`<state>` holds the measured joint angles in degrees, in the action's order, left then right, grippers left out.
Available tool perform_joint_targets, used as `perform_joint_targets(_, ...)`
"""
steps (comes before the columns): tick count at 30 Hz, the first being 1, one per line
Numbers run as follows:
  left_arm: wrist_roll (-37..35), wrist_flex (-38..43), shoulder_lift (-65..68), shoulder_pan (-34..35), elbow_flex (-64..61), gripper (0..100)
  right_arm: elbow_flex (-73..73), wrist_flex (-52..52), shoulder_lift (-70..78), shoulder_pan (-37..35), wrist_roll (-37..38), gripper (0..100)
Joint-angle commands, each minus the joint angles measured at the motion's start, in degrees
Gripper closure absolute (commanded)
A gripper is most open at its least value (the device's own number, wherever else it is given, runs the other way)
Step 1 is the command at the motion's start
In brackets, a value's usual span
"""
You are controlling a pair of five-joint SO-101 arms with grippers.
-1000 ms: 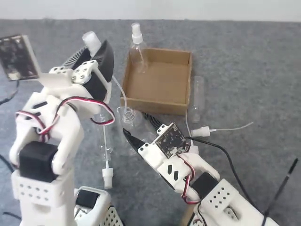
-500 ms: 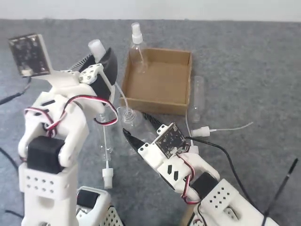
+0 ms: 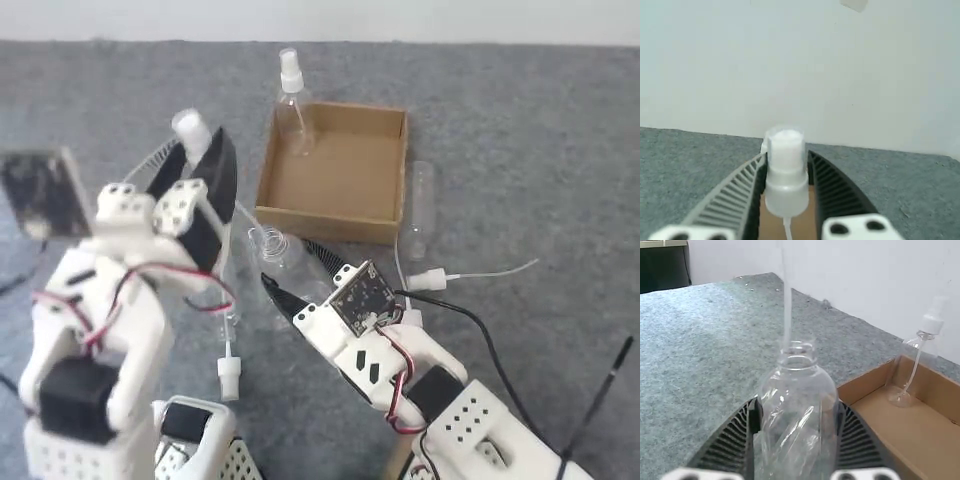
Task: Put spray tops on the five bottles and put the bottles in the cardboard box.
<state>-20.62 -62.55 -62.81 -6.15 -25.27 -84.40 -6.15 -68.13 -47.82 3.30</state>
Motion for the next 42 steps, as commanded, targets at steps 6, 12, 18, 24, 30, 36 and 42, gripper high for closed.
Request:
perform_joint_targets(6, 1.1, 4.6, -7.1, 0.9, -9.5, 99, 0.1, 1.4, 0.0, 0.0, 0.3, 98.0)
perform_joint_targets(12, 1.1, 7.2, -7.2, 2.4, -15.5, 99, 0.1, 1.4, 0.0, 0.0, 0.4, 98.0)
perform_joint_targets(18, 1.0, 7.2, -7.2, 1.9, -18.2, 99, 0.1, 1.4, 0.0, 0.0, 0.6, 98.0)
perform_joint_targets(24, 0.9, 7.1, -7.2, 0.4, -19.3, 99, 0.1, 1.4, 0.0, 0.0, 0.9, 97.6)
perform_joint_targets(30, 0.9, 7.3, -7.2, -4.0, -21.4, 99, 0.1, 1.4, -0.3, 0.0, 0.9, 97.5)
perform_joint_targets(36, 1.1, 7.6, -7.2, -7.7, -23.0, 99, 0.2, 1.4, -0.4, 0.1, 0.9, 97.4)
perform_joint_targets(42, 1.1, 9.6, -7.2, -8.4, -24.8, 99, 0.5, 1.4, -0.5, 2.4, 0.9, 97.4)
